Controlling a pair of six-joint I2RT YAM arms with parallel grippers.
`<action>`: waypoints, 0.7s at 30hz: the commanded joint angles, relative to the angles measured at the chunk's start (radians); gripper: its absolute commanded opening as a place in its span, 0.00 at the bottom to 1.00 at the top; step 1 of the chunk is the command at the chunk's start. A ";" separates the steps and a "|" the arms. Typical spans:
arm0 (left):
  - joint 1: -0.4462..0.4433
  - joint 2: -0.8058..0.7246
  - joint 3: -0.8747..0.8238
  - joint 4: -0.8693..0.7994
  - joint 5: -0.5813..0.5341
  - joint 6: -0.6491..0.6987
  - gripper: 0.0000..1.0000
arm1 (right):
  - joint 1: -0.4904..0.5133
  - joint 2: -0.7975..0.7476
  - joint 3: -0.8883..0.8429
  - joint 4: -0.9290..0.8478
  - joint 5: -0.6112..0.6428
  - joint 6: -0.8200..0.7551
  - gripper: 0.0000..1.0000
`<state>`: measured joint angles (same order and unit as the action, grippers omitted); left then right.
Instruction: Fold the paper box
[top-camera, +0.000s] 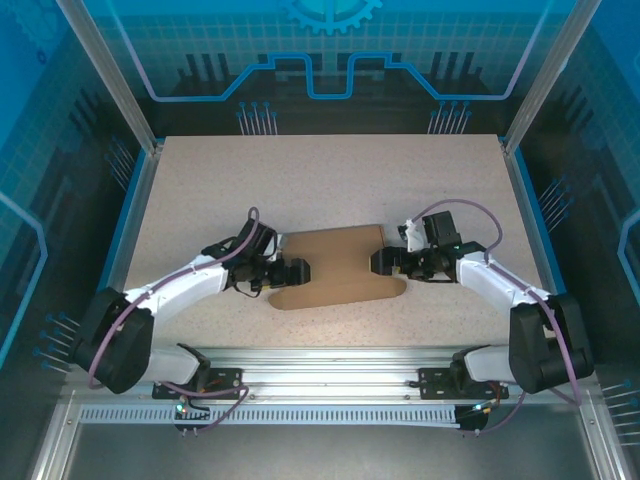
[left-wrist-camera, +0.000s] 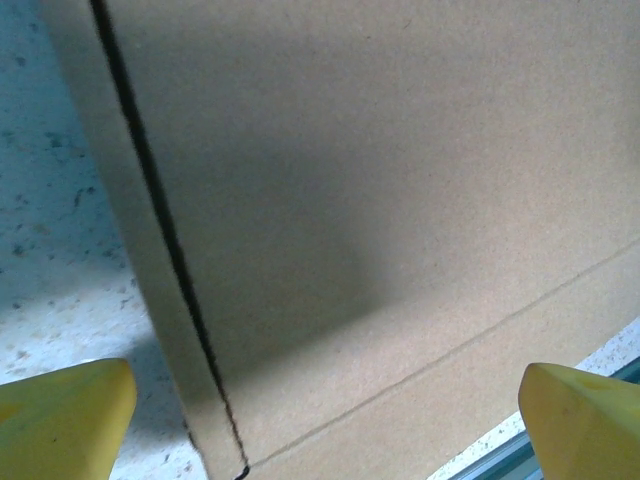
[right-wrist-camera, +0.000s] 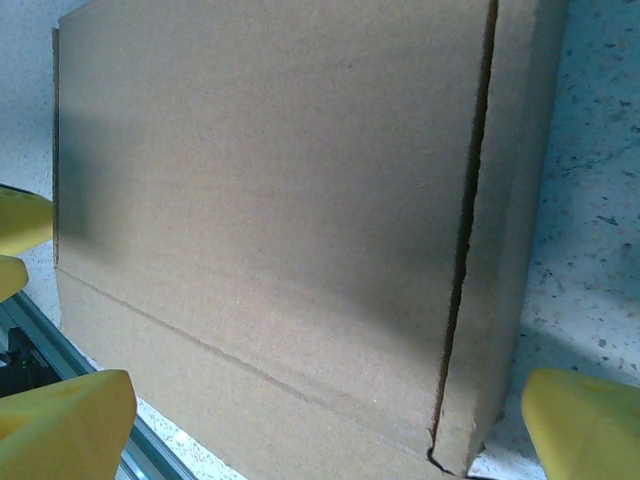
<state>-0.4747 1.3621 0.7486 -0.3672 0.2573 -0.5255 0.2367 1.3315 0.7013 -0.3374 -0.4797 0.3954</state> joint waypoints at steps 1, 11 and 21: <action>0.001 0.014 -0.011 0.042 0.052 -0.016 0.99 | 0.022 0.011 0.002 0.017 -0.018 0.000 1.00; -0.001 0.000 -0.029 0.139 0.113 -0.065 0.99 | 0.069 0.030 0.015 0.042 -0.046 0.002 1.00; -0.003 -0.026 -0.030 0.167 0.131 -0.085 0.99 | 0.096 -0.007 0.008 0.066 -0.049 0.011 1.00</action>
<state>-0.4694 1.3602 0.7208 -0.2783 0.2863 -0.5938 0.2916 1.3415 0.7013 -0.2996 -0.4484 0.3992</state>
